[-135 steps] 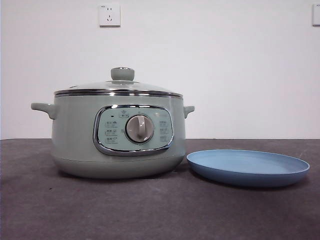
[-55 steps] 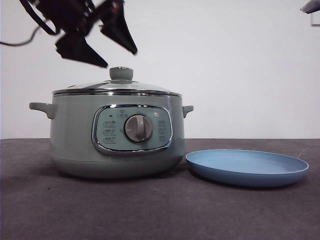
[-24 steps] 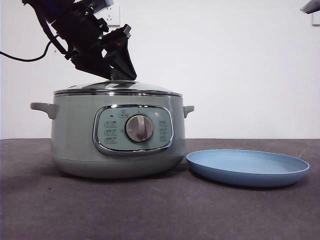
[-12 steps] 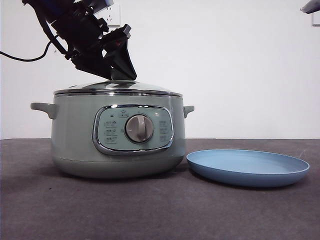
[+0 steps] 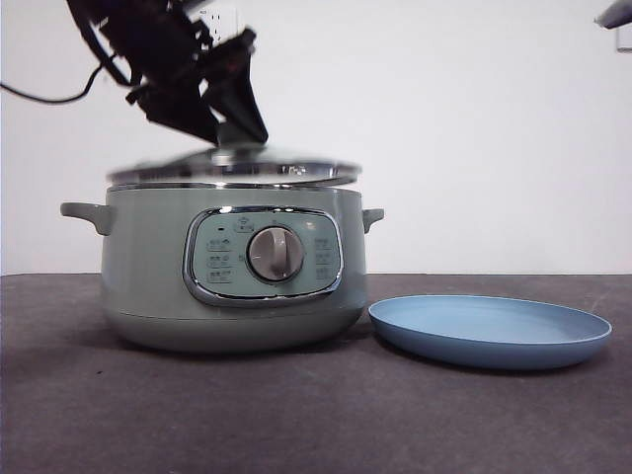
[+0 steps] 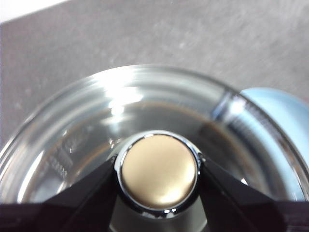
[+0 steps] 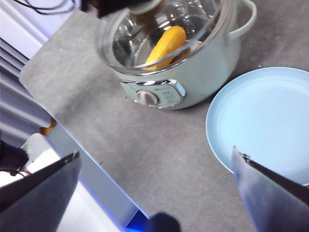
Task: Take the corn out from the steamer,put the corn on the plate,close the lid
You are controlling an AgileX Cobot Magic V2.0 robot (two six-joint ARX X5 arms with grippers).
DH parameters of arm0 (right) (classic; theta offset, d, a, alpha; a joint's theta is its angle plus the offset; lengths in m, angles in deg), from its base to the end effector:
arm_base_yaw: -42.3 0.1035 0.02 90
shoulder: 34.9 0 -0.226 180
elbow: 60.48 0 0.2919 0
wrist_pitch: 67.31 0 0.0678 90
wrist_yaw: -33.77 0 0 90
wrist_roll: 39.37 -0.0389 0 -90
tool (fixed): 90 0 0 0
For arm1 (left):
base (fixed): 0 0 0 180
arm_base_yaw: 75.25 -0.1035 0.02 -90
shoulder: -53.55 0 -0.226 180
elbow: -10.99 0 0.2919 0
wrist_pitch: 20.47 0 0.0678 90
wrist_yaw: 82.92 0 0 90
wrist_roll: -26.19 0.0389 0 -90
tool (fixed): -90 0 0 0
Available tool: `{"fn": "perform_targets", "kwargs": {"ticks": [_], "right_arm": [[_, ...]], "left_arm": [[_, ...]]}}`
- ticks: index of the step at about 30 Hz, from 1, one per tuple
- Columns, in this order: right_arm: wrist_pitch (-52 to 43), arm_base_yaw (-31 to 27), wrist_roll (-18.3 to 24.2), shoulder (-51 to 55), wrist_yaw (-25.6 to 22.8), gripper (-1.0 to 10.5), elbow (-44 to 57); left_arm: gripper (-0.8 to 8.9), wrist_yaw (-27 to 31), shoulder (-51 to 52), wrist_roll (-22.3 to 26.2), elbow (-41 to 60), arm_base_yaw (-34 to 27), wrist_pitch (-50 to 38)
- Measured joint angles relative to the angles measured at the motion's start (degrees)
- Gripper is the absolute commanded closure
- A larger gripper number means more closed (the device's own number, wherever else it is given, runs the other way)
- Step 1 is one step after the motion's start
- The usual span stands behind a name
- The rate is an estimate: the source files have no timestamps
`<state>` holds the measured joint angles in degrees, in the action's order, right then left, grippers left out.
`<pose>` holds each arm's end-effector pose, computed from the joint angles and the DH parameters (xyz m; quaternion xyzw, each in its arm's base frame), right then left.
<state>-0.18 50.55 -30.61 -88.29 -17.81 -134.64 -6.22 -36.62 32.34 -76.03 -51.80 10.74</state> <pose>0.2202 0.0563 0.3173 0.0377 0.3511 0.3921 0.8494 0.3628 -0.1671 0.2538 0.0747 0.2776 -0.3165 0.9040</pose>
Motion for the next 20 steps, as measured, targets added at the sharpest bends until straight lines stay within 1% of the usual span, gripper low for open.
{"fn": "perform_targets", "kwargs": {"ticks": [6,9,14,18,20], "right_arm": [[-1.99,0.0,-0.92,0.0,-1.18,3.2,0.0],[-4.9,0.0,-2.58,-0.11,-1.33,3.2,0.0],[-11.91,1.18,-7.3,-1.7,-1.4,3.2,0.0],[-17.57,4.55,-11.3,-3.98,-1.6,3.2,0.0],[-20.87,6.78,-13.33,-5.68,-3.34,3.2,-0.04]], "left_arm": [[8.22,-1.05,3.54,-0.2,-5.57,0.0,5.11],[8.22,-1.05,7.56,-0.2,-6.05,0.0,6.8],[8.22,-1.27,15.91,-0.2,-6.08,-0.09,11.43],[8.22,-1.27,22.82,-0.2,-6.08,-0.48,16.09],[8.22,-1.25,26.32,-0.2,-6.08,-0.57,19.32]]}}
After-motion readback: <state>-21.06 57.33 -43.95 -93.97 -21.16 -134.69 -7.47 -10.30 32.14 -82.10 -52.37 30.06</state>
